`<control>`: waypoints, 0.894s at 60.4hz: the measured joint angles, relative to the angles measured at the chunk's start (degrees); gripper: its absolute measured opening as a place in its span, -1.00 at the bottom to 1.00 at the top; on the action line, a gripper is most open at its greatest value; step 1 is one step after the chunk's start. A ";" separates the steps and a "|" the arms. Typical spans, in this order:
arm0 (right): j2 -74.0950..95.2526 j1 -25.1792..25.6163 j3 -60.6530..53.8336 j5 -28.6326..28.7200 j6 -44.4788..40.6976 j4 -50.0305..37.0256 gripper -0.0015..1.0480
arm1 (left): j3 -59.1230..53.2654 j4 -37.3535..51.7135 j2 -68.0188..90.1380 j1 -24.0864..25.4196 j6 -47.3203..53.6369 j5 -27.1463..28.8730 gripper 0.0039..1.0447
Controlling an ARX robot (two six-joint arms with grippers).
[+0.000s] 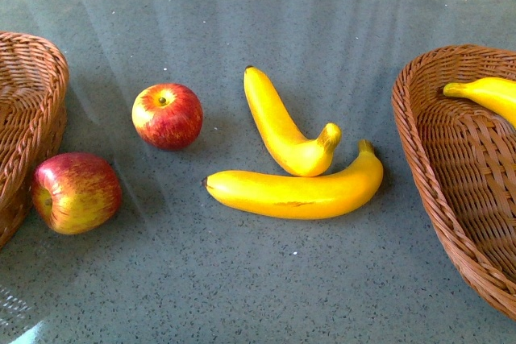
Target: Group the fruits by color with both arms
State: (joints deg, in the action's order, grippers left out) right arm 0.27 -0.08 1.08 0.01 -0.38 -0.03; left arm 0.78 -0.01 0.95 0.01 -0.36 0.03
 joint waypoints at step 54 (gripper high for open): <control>0.00 0.00 0.00 0.00 0.00 0.00 0.82 | 0.00 0.00 0.00 0.00 0.02 -0.02 0.83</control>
State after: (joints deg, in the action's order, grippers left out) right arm 0.27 -0.08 1.08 0.01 -0.38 -0.03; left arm 0.78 -0.01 0.95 0.01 -0.34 0.01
